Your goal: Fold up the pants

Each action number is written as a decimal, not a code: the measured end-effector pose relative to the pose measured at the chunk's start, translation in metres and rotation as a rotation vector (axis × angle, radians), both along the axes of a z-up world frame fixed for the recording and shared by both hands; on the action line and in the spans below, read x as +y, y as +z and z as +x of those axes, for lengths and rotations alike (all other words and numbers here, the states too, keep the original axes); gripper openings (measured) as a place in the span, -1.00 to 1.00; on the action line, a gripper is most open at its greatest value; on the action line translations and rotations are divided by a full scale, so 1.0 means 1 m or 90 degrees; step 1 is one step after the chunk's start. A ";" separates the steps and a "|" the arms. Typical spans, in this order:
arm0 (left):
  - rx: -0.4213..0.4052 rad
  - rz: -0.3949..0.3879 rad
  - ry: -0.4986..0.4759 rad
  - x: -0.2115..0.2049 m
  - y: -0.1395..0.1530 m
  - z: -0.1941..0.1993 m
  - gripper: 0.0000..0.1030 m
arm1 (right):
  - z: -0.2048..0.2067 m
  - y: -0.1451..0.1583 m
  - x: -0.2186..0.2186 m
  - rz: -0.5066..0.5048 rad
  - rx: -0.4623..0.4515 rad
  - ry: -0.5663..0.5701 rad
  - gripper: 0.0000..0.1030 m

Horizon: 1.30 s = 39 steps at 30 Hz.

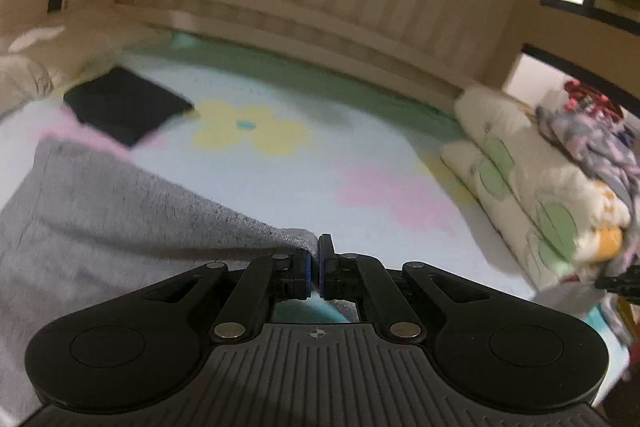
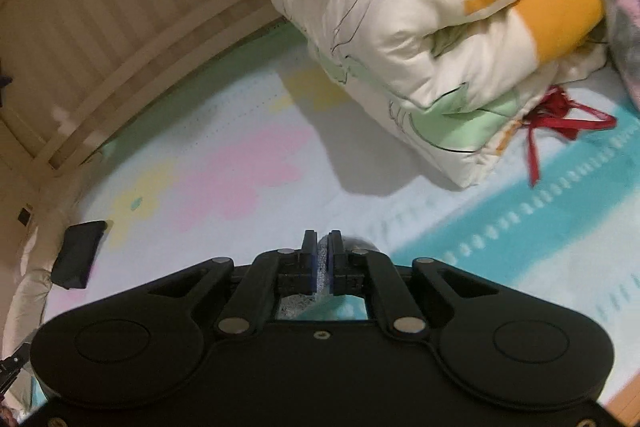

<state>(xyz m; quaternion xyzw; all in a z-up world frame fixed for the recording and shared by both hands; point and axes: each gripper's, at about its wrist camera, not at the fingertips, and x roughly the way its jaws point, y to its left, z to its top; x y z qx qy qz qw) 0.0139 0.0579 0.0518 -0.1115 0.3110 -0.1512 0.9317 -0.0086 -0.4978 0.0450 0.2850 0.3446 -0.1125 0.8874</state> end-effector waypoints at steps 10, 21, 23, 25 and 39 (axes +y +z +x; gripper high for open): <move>0.171 0.084 -0.037 0.003 -0.081 -0.040 -0.94 | -0.063 -0.077 0.009 0.031 0.217 -0.011 -0.80; 0.014 0.035 -0.013 -0.001 -0.005 -0.030 -0.94 | -0.064 -0.038 0.018 0.017 0.125 -0.034 -0.80; -0.003 0.018 -0.017 0.003 0.006 -0.039 -0.94 | -0.074 -0.011 0.017 0.023 0.069 -0.043 -0.80; 0.024 0.028 -0.032 0.004 -0.004 -0.050 -0.94 | -0.088 0.003 0.019 0.024 0.043 -0.042 -0.80; 0.261 0.168 -0.070 -0.027 -0.116 -0.046 -0.82 | -0.078 -0.112 0.026 0.002 0.326 -0.018 -0.57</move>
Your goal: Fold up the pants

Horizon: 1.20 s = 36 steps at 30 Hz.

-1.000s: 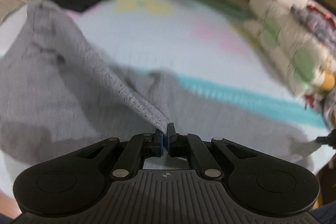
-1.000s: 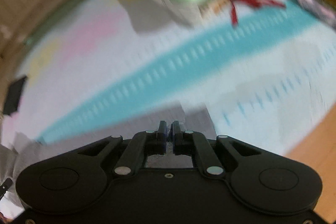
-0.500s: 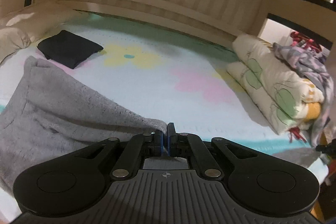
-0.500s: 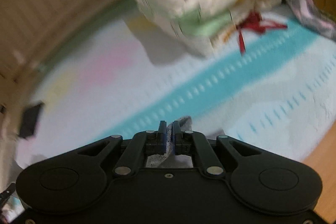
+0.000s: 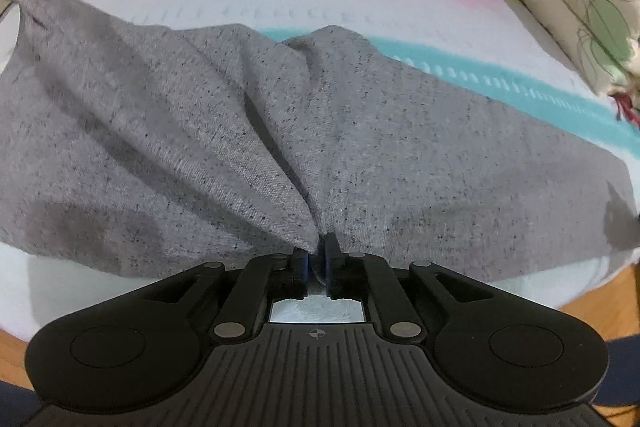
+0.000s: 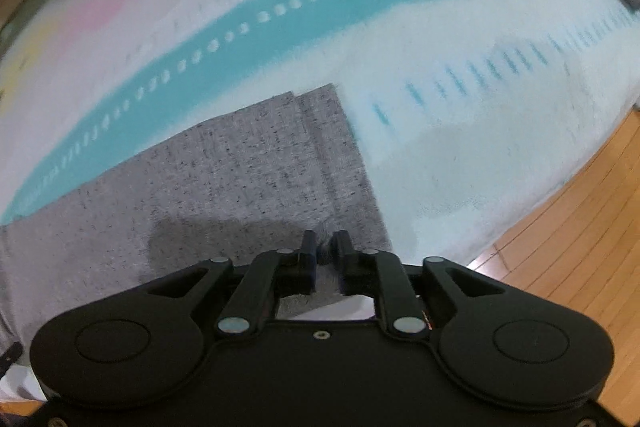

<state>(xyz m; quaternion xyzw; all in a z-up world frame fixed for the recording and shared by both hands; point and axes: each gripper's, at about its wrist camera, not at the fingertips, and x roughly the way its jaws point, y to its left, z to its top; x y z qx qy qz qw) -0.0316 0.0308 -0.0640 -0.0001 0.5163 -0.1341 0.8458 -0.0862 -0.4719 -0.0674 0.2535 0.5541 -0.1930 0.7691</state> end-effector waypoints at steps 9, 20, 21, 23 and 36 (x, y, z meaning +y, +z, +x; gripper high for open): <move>-0.048 0.011 -0.072 0.010 0.035 -0.025 -0.81 | 0.001 0.040 -0.026 -0.051 -0.115 -0.042 0.11; -0.039 -0.152 -0.162 -0.017 0.058 -0.013 -0.81 | 0.043 -0.004 -0.010 0.001 -0.093 0.068 0.10; -0.053 -0.141 -0.158 -0.020 0.057 -0.009 -0.81 | 0.041 -0.005 -0.008 -0.006 -0.085 0.072 0.10; -0.081 -0.113 -0.144 -0.029 0.048 0.002 -0.81 | 0.039 -0.006 -0.009 -0.023 -0.081 0.069 0.10; -0.068 -0.017 -0.178 -0.074 -0.004 0.018 -0.80 | 0.043 -0.009 0.000 -0.029 -0.070 0.110 -0.78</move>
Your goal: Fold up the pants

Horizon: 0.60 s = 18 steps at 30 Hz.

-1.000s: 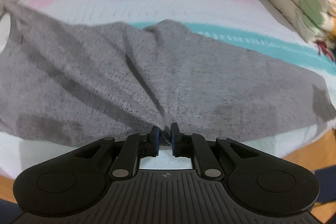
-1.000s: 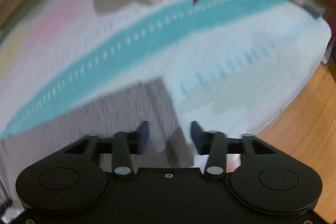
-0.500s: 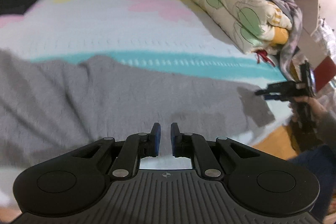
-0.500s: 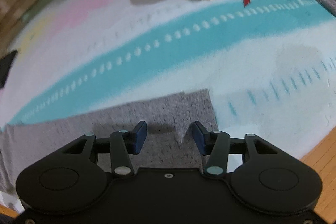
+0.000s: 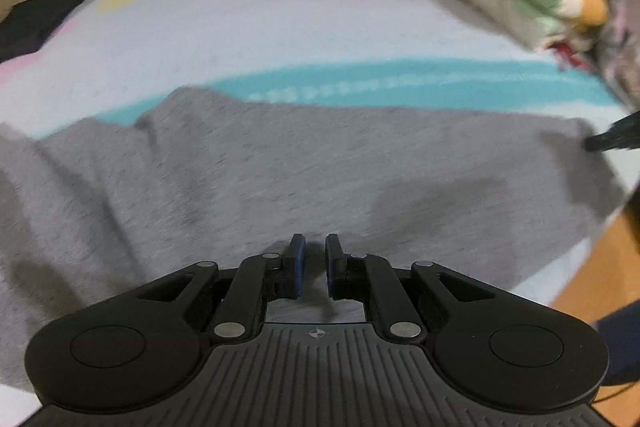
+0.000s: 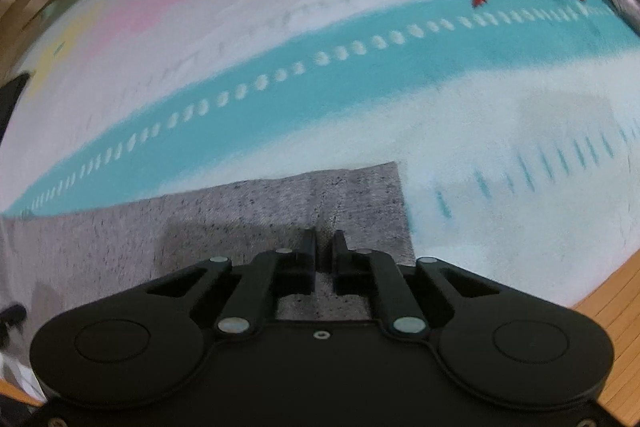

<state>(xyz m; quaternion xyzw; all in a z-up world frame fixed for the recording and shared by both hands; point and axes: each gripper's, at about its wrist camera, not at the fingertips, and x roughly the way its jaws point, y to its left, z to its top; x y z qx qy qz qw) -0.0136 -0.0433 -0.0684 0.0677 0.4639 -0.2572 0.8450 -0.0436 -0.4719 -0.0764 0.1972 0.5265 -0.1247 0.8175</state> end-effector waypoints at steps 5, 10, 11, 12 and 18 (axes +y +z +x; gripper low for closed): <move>-0.030 -0.012 -0.018 -0.011 0.008 -0.004 -0.80 | -0.006 0.009 -0.001 -0.034 0.012 -0.041 -0.85; -0.022 -0.007 0.004 -0.001 0.002 -0.001 -0.80 | -0.005 0.004 -0.012 -0.045 0.023 -0.075 -0.93; -0.027 -0.006 0.011 0.001 0.001 -0.002 -0.80 | -0.005 0.004 -0.014 -0.045 0.025 -0.078 -0.94; -0.030 0.001 0.016 0.002 -0.001 -0.002 -0.80 | -0.005 0.003 -0.014 -0.060 0.030 -0.085 -0.95; 0.021 0.018 0.004 0.003 -0.013 0.000 -0.81 | -0.003 0.017 -0.004 -0.133 0.005 -0.076 -0.92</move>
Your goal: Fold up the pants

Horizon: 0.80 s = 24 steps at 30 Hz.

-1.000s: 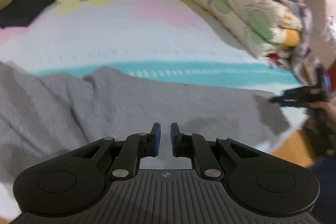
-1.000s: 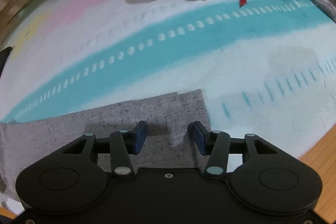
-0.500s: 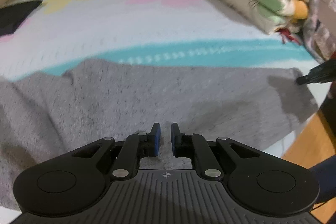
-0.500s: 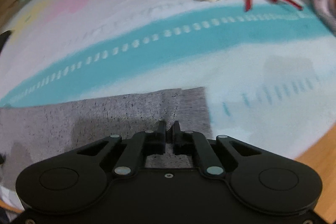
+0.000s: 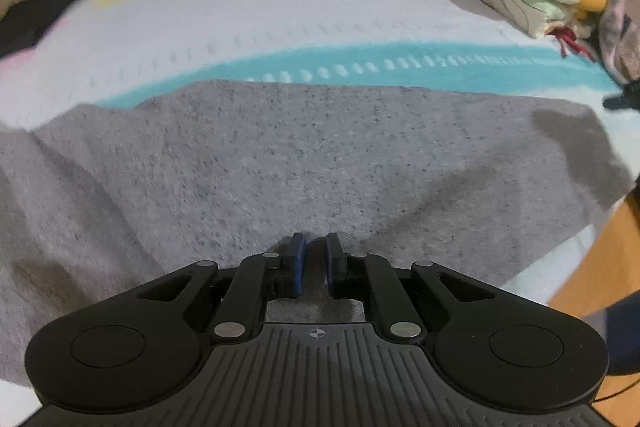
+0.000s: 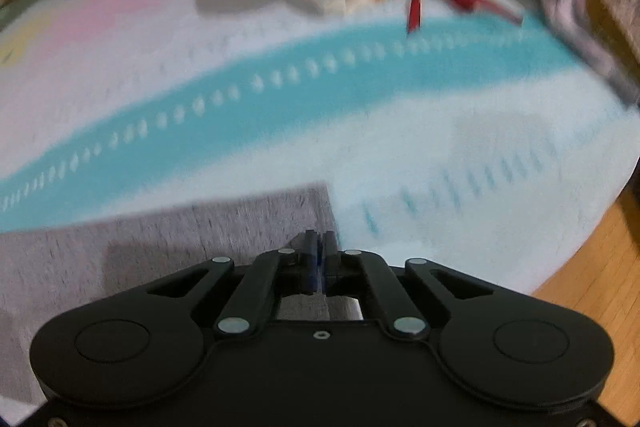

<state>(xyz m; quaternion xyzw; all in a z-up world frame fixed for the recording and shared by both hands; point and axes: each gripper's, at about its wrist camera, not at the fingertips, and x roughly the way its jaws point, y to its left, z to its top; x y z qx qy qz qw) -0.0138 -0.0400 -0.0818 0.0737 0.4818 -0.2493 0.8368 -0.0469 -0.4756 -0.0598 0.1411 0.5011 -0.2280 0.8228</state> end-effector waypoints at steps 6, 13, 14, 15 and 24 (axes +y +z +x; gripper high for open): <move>0.060 -0.082 0.078 0.026 0.007 0.013 -0.81 | 0.015 0.045 0.045 -0.067 -0.131 0.111 0.02; -0.081 -0.032 0.164 0.083 0.062 0.019 -0.79 | 0.054 0.046 0.130 -0.010 -0.165 0.282 0.35; -0.099 -0.020 0.179 0.093 0.071 0.020 -0.78 | 0.059 0.045 0.144 0.001 -0.171 0.304 0.35; -0.116 -0.008 0.198 0.106 0.079 0.022 -0.78 | 0.064 0.045 0.160 0.012 -0.175 0.327 0.35; -0.121 0.088 0.406 0.243 0.096 0.082 -0.78 | 0.108 0.059 0.312 0.117 -0.246 0.518 0.44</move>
